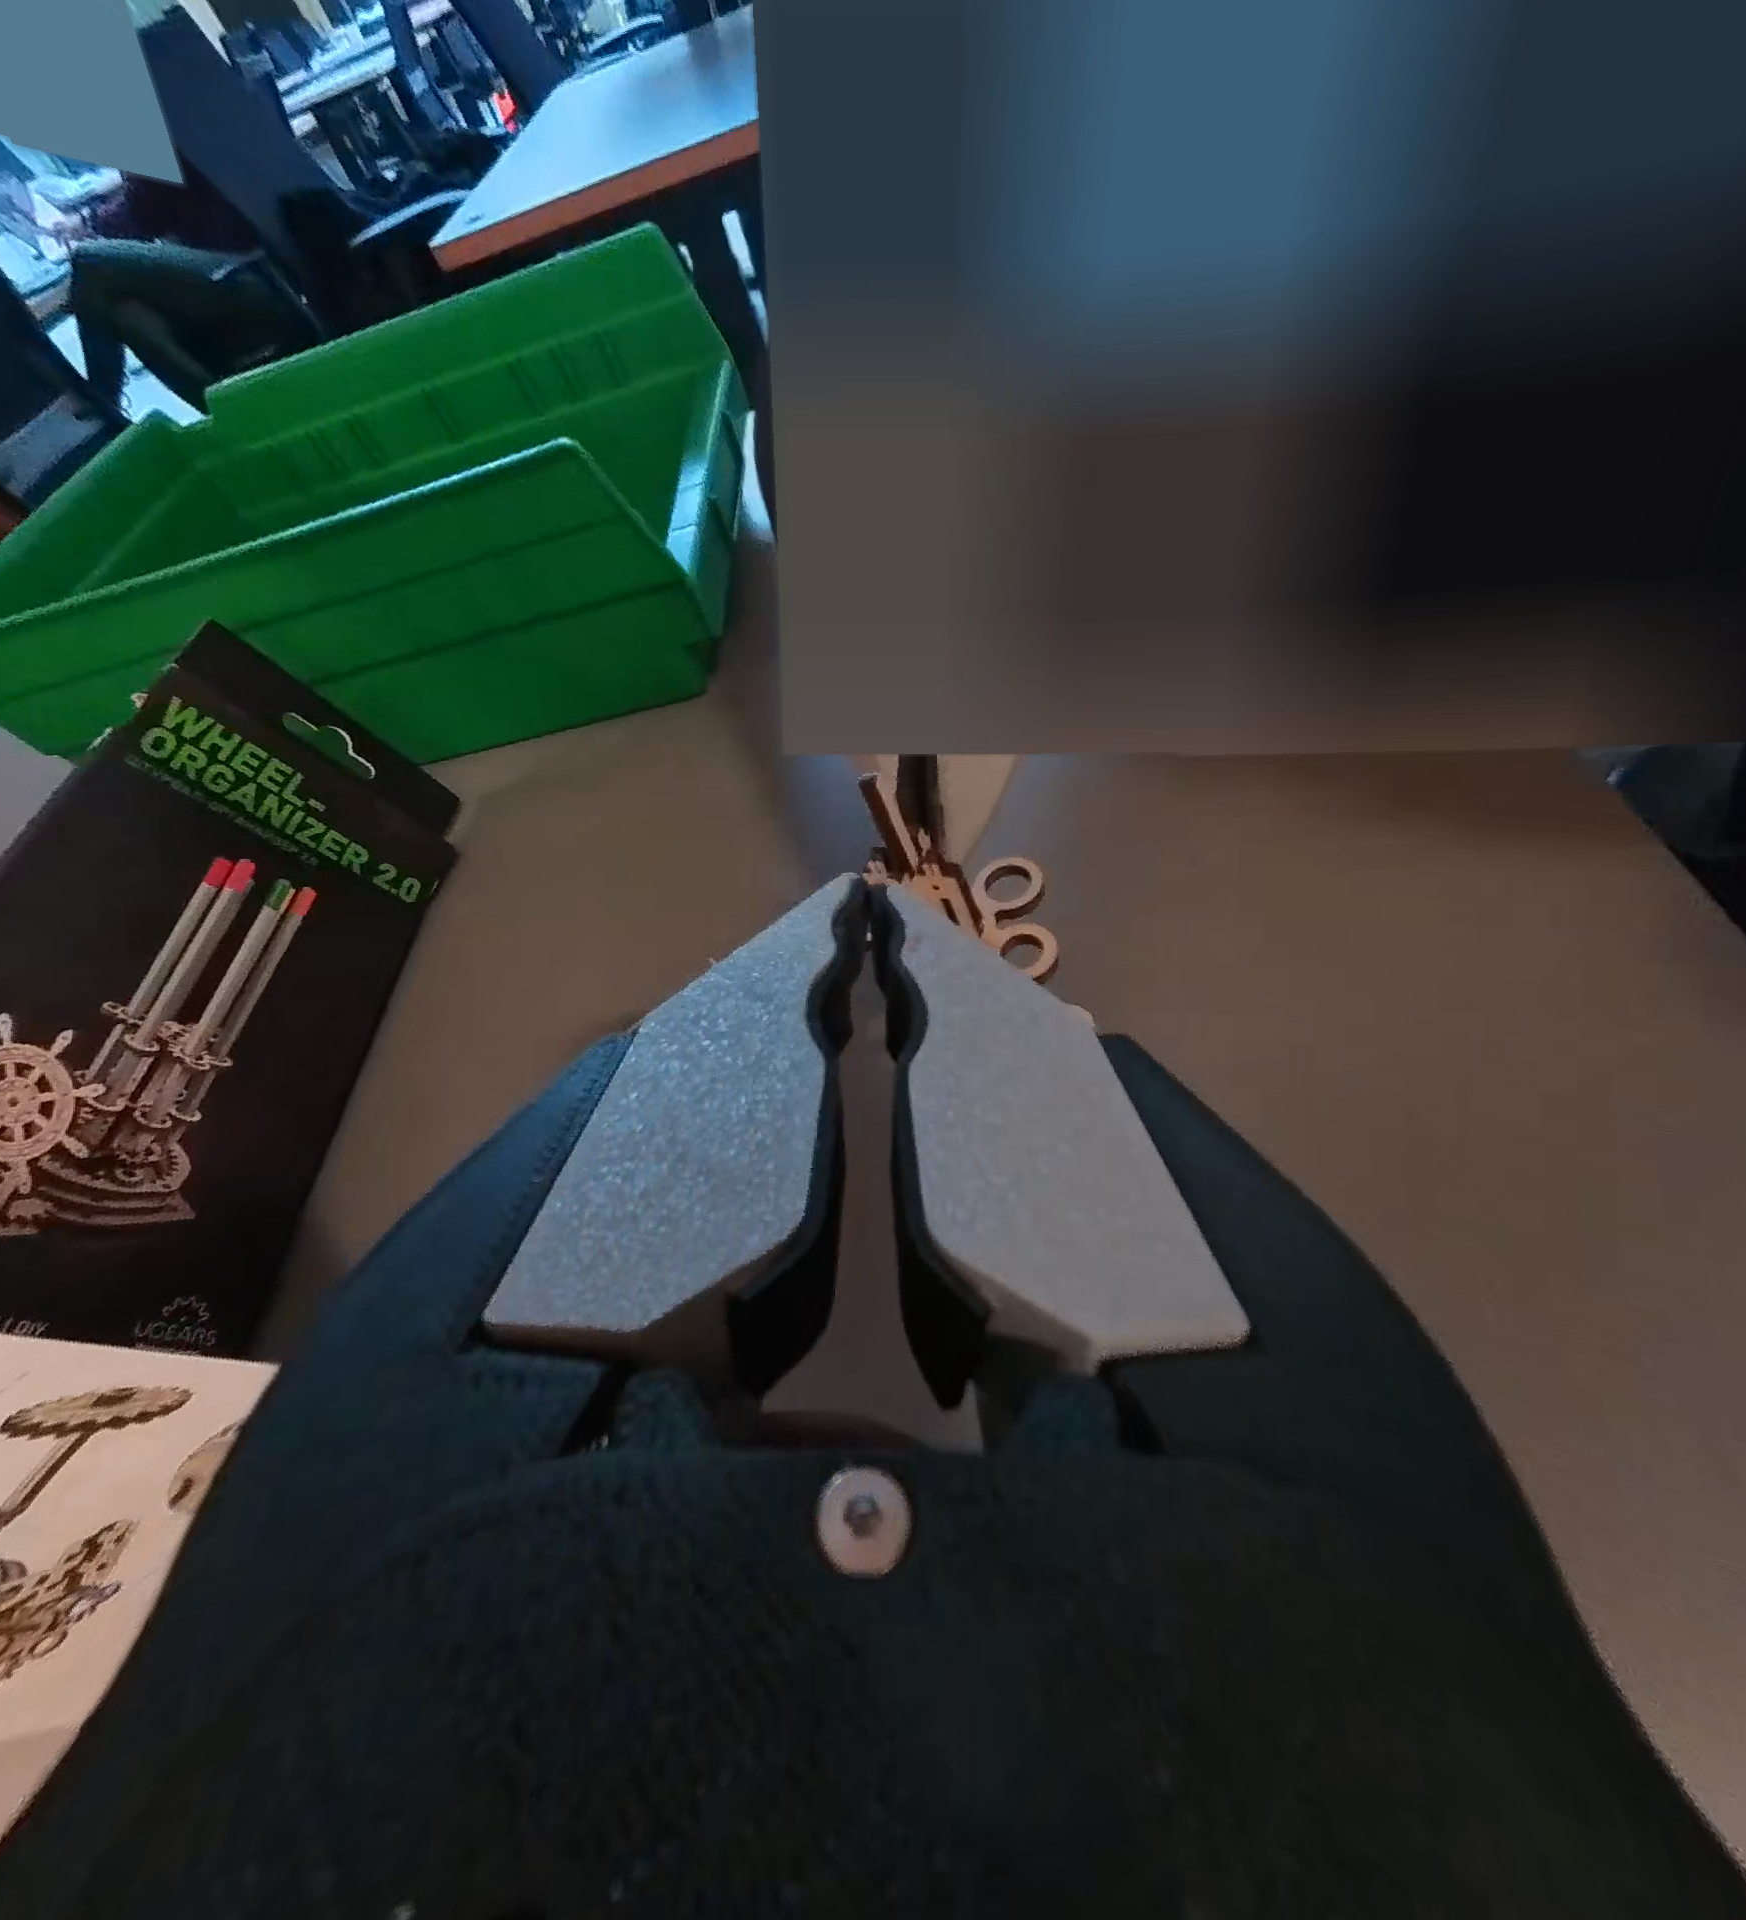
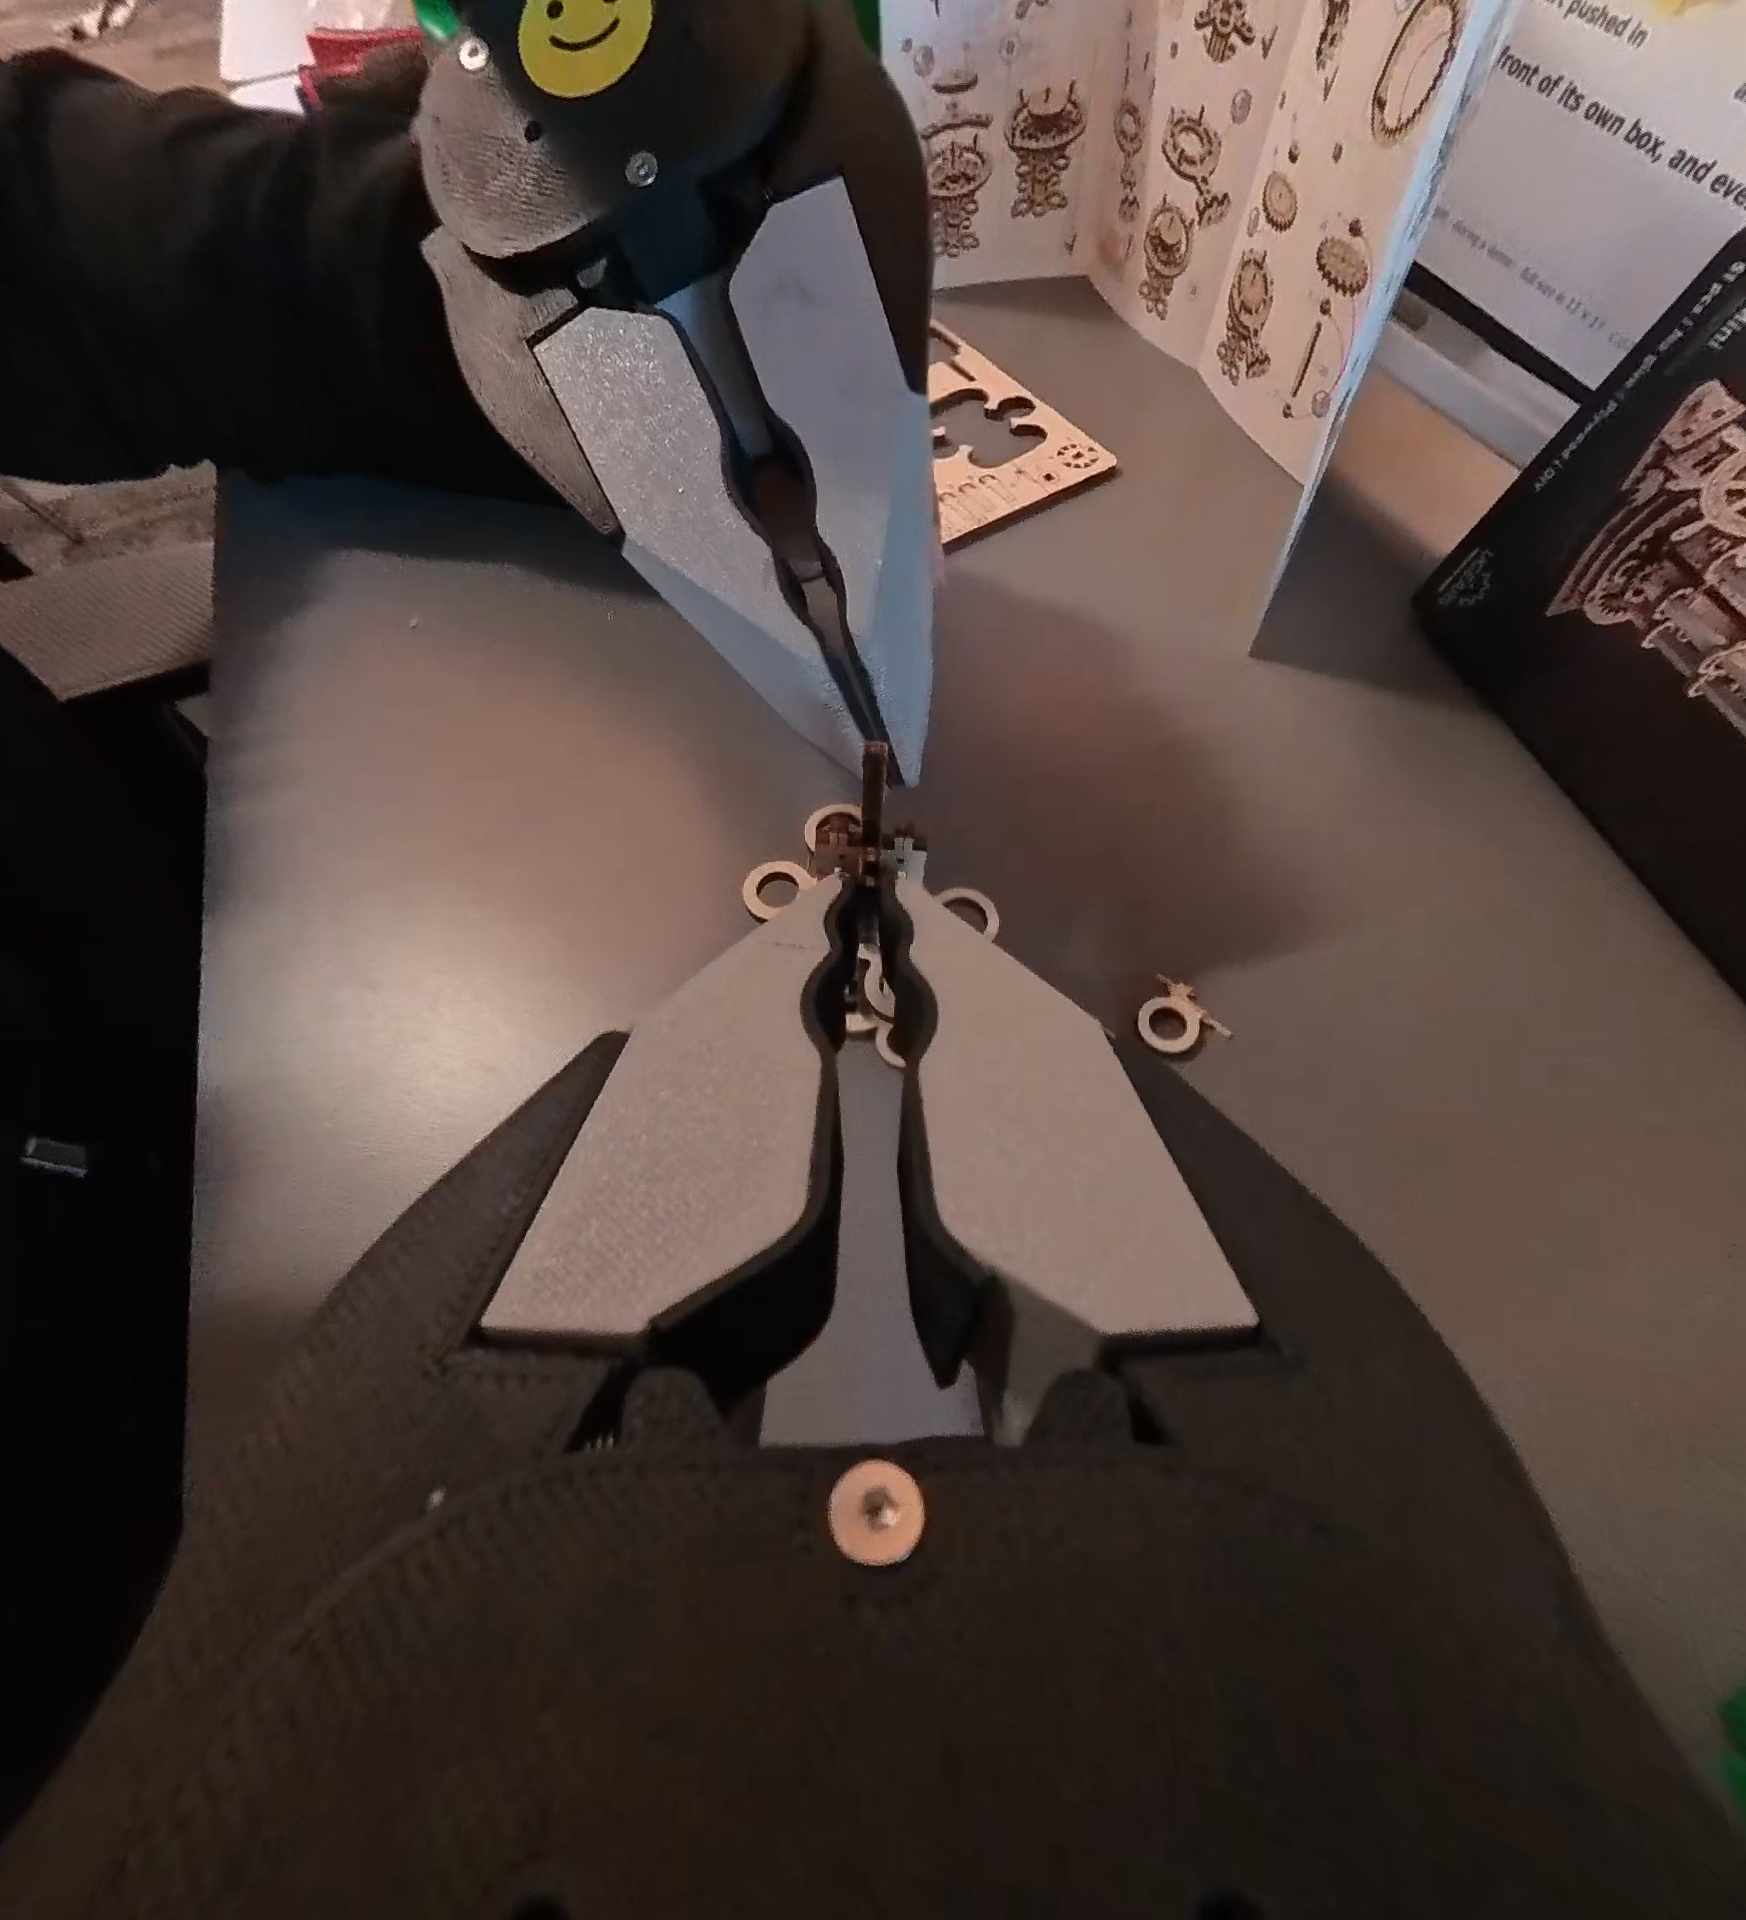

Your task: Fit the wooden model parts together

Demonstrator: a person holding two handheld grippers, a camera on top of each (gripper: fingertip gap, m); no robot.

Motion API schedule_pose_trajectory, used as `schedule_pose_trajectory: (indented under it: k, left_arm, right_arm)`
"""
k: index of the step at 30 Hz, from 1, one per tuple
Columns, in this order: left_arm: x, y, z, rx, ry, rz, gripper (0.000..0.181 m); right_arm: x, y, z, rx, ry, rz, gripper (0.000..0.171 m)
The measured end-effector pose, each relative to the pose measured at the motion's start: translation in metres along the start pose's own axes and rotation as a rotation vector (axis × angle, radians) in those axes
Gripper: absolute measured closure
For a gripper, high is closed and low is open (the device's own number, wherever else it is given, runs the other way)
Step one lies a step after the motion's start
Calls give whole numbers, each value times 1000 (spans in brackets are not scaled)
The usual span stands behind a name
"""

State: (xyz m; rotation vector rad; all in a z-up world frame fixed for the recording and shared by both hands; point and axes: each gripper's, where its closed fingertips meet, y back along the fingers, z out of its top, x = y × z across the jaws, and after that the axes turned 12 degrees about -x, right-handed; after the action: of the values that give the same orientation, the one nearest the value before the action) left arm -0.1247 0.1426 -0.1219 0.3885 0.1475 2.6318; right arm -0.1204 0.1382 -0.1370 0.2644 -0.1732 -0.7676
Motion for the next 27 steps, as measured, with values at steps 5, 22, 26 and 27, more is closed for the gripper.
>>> schedule_pose_trajectory:
  k: [5, 22, 26, 27]
  left_arm:
    - [1, 0, -5, 11, 13, -25, 181]
    - [-2, -3, -13, 19, 19, -63, 181]
    - [-1, -1, -12, 21, 20, -63, 179]
    - [0, -1, -12, 19, 23, -65, 179]
  right_arm:
    - [1, 0, 0, -13, -19, 0, 171]
    - [4, 1, 5, -25, 0, -63, 171]
    - [3, 0, 1, -8, -5, -74, 171]
    - [3, 0, 0, -5, -6, -76, 171]
